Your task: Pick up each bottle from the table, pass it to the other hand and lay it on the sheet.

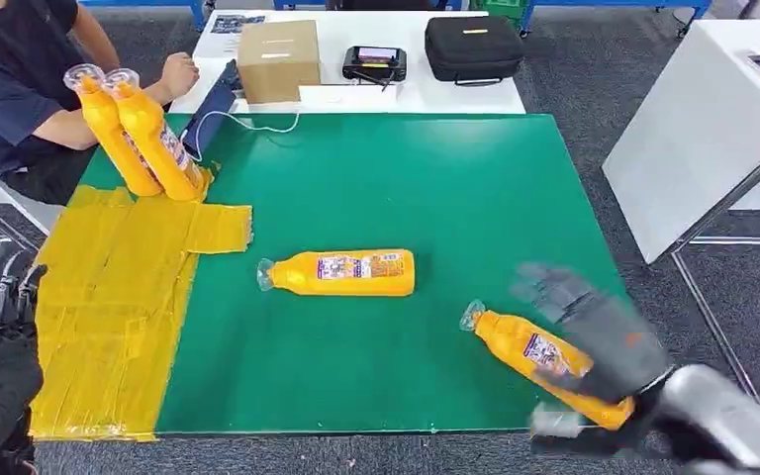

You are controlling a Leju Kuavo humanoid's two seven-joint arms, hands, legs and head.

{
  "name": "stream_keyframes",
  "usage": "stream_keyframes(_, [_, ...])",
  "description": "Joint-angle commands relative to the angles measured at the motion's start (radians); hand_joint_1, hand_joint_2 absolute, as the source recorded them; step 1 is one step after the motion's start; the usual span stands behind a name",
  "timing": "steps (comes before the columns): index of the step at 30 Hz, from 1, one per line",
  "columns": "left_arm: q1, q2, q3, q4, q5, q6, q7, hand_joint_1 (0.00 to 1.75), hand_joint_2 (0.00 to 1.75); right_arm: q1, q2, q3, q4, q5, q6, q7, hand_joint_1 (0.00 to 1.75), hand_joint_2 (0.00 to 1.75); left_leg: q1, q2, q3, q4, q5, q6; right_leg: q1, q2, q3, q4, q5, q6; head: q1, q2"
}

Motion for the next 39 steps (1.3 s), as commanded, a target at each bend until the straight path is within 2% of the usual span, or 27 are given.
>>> stream_keyframes(1, [0.013,-0.031,0.006,-0.027,-0.014,0.013,0.03,0.0,0.0,0.597,0.668,-0.708,-0.013,0.094,0.111,-0.069,0.0,1.75,0.006,-0.011,0.004,-0.003,0.0,-0.005,0.005,-0.007,0.007,-0.006,-0.003,-0.006,-0.001,0.0])
stream_keyframes(2, [0.011,-0.03,0.005,-0.026,-0.014,0.013,0.031,0.0,0.0,0.601,0.682,-0.695,-0.008,0.098,0.103,-0.07,0.0,1.75,0.006,-0.016,0.005,-0.002,0.0,-0.005,0.005,-0.013,-0.001,-0.005,-0.006,-0.007,0.001,0.0])
stream_keyframes(3, [0.009,-0.028,0.004,-0.024,-0.015,0.014,0.035,0.0,0.0,0.6,0.688,-0.693,-0.001,0.097,0.099,-0.069,0.0,1.75,0.007,-0.014,0.004,-0.002,0.0,-0.006,0.006,-0.012,-0.004,-0.004,-0.007,-0.01,0.002,0.0])
stream_keyframes(5, [0.007,-0.027,0.004,-0.023,-0.015,0.015,0.036,0.0,0.0,0.6,0.693,-0.687,0.003,0.097,0.097,-0.07,0.0,1.75,0.007,-0.009,0.004,-0.002,-0.004,-0.009,0.006,-0.006,-0.005,-0.003,-0.008,-0.011,0.001,0.0])
stream_keyframes(7, [0.004,-0.024,0.001,-0.02,-0.012,0.015,0.042,0.0,0.0,0.599,0.696,-0.678,0.008,0.103,0.101,-0.053,0.0,1.75,0.006,-0.003,0.006,-0.002,-0.006,-0.01,0.006,0.001,0.006,-0.002,-0.008,-0.012,0.001,0.0])
stream_keyframes(11, [0.003,-0.024,-0.004,-0.021,-0.015,0.019,0.047,0.0,0.0,0.616,0.695,-0.666,-0.005,0.143,0.081,-0.026,0.0,1.75,0.005,0.007,0.006,-0.001,-0.007,-0.011,0.005,0.009,0.001,0.0,-0.007,-0.011,0.001,0.0])
stream_keyframes(16, [0.011,-0.027,-0.002,-0.023,-0.013,0.019,0.046,0.0,0.0,0.633,0.69,-0.69,-0.02,0.176,0.068,0.016,0.0,1.75,0.006,0.011,0.008,0.0,-0.008,-0.011,0.005,0.014,0.001,0.0,-0.007,-0.012,0.001,0.0])
stream_keyframes(19, [0.011,-0.027,-0.002,-0.021,-0.013,0.019,0.046,0.0,0.0,0.637,0.687,-0.694,-0.019,0.176,0.064,0.016,0.0,1.75,0.005,0.011,0.008,0.0,-0.008,-0.01,0.004,0.013,-0.008,0.0,-0.007,-0.011,0.0,0.0])
stream_keyframes(23, [0.01,-0.029,-0.002,-0.022,-0.011,0.018,0.048,0.0,0.0,0.648,0.692,-0.719,-0.016,0.197,0.063,0.048,0.0,1.75,0.005,0.013,0.01,-0.001,-0.01,-0.011,0.004,0.016,-0.007,0.0,-0.007,-0.012,0.001,0.0])
stream_keyframes(27, [0.002,-0.028,-0.006,-0.016,-0.003,0.015,0.054,0.0,0.0,0.714,0.698,-0.883,0.0,0.208,0.086,0.097,0.0,1.75,0.005,0.011,0.011,-0.001,-0.01,-0.011,0.005,0.015,-0.005,-0.001,-0.008,-0.012,0.001,0.0])
stream_keyframes(29, [-0.007,-0.025,-0.009,-0.007,0.004,0.013,0.057,0.0,0.0,0.735,0.722,-0.978,0.011,0.196,0.131,0.072,0.0,1.75,0.006,0.011,0.015,0.0,-0.013,-0.012,0.005,0.018,-0.001,0.0,-0.01,-0.013,0.001,0.0])
stream_keyframes(31, [-0.019,-0.022,-0.016,0.003,0.006,0.012,0.058,0.0,0.0,0.745,0.764,-1.077,0.029,0.183,0.192,0.041,0.0,1.75,0.004,0.01,0.008,-0.001,-0.009,-0.01,0.004,0.013,0.001,-0.001,-0.007,-0.011,0.001,0.0])
stream_keyframes(32, [-0.026,-0.019,-0.02,0.009,0.007,0.011,0.06,0.0,0.0,0.746,0.783,-1.109,0.037,0.181,0.222,0.027,0.0,1.75,0.005,0.009,0.011,-0.001,-0.01,-0.011,0.005,0.014,0.004,-0.001,-0.008,-0.012,0.001,0.0])
stream_keyframes(34, [-0.035,-0.017,-0.027,0.018,0.009,0.013,0.062,0.0,0.0,0.744,0.809,-1.148,0.052,0.19,0.258,0.007,0.0,1.75,0.005,0.009,0.012,-0.001,-0.01,-0.011,0.004,0.014,0.0,-0.001,-0.008,-0.012,0.001,0.0])
stream_keyframes(35, [-0.04,-0.015,-0.03,0.023,0.009,0.014,0.063,0.0,0.0,0.741,0.824,-1.164,0.062,0.197,0.275,0.0,0.0,1.75,0.005,0.01,0.01,-0.001,-0.009,-0.01,0.004,0.013,-0.006,-0.001,-0.007,-0.011,0.001,0.0])
stream_keyframes(39, [-0.052,-0.009,-0.033,0.033,0.015,0.01,0.062,0.0,0.0,0.727,0.824,-1.189,0.085,0.211,0.305,-0.004,0.0,1.75,0.005,0.011,0.01,-0.002,-0.01,-0.011,0.004,0.015,-0.006,-0.001,-0.007,-0.012,0.001,0.0])
